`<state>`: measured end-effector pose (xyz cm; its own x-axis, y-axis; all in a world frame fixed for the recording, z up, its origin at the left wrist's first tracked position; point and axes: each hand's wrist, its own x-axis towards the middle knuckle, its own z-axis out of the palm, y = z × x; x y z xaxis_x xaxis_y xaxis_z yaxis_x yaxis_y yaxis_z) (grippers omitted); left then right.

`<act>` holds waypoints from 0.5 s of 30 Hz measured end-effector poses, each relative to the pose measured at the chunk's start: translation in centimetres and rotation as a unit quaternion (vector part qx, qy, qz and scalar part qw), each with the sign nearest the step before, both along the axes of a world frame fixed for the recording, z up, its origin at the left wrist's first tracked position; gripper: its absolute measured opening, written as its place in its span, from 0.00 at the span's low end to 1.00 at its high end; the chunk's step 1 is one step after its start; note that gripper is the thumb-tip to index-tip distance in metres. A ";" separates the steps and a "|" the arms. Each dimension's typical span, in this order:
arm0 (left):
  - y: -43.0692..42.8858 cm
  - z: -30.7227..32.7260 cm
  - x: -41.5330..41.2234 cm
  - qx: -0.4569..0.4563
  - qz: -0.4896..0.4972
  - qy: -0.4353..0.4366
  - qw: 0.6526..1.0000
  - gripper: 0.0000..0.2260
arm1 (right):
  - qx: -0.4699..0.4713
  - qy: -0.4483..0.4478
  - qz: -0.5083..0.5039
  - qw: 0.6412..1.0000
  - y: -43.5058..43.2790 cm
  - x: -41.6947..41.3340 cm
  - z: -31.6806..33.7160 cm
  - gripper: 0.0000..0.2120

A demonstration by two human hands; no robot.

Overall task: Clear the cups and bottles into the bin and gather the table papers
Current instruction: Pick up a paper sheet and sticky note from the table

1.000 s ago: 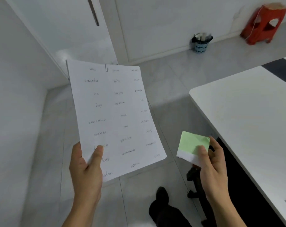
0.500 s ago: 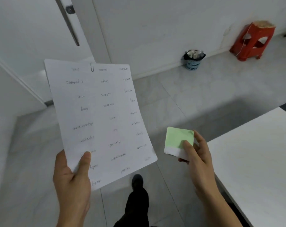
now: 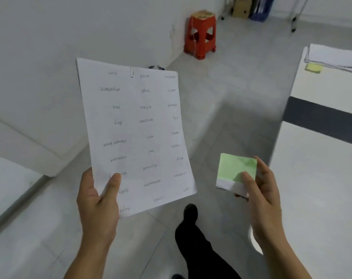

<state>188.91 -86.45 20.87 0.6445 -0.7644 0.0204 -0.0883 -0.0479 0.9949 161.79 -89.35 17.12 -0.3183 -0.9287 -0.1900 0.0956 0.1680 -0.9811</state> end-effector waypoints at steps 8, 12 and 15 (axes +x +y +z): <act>-20.9 -1.4 1.5 0.021 -0.064 0.023 0.997 0.13 | 0.025 -0.031 -0.072 0.997 -18.4 2.1 -3.2 0.20; -31.8 1.1 2.4 -0.003 -0.090 0.019 0.996 0.14 | -0.015 -0.014 -0.076 0.997 -28.9 2.4 -0.3 0.20; -39.2 1.9 2.2 -0.012 -0.107 0.019 0.994 0.15 | -0.032 0.002 -0.089 0.995 -35.0 1.8 1.1 0.20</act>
<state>191.08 -125.66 22.73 0.4679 -0.8836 0.0183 -0.0565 -0.0092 0.9984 163.63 -124.39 18.17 -0.4799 -0.8676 -0.1302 0.1138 0.0855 -0.9898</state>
